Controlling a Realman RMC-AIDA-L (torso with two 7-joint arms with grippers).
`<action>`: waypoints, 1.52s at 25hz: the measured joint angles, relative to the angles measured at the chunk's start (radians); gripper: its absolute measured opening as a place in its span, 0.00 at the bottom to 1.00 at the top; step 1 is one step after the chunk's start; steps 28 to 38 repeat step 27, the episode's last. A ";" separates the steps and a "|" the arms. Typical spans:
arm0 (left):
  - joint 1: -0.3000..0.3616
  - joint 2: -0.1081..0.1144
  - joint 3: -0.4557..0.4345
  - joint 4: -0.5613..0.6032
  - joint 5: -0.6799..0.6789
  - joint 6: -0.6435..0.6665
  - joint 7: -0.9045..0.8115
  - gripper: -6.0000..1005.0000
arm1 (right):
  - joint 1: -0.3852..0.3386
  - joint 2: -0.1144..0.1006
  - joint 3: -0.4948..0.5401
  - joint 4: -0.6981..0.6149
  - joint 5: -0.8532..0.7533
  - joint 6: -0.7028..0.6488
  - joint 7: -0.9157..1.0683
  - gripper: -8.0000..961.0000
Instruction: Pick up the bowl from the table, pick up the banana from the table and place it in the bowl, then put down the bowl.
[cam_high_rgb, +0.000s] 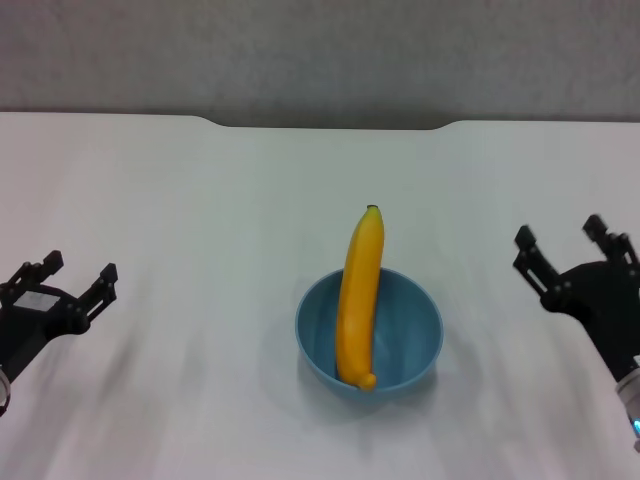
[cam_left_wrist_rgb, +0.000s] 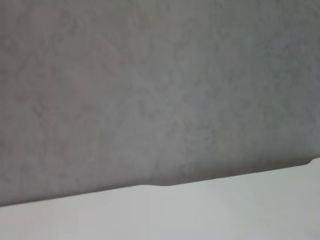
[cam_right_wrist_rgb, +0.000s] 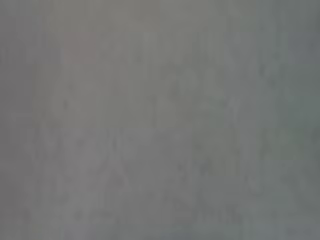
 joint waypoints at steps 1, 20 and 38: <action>-0.006 0.000 0.000 0.008 -0.006 0.000 0.000 0.77 | 0.004 0.001 -0.001 0.003 0.002 0.018 0.002 0.92; -0.071 -0.003 0.005 0.098 -0.039 0.012 -0.006 0.77 | 0.093 0.005 -0.001 0.042 0.100 0.306 0.009 0.92; -0.079 -0.004 0.005 0.110 -0.039 0.028 -0.008 0.77 | 0.097 0.007 -0.003 0.044 0.100 0.307 0.009 0.92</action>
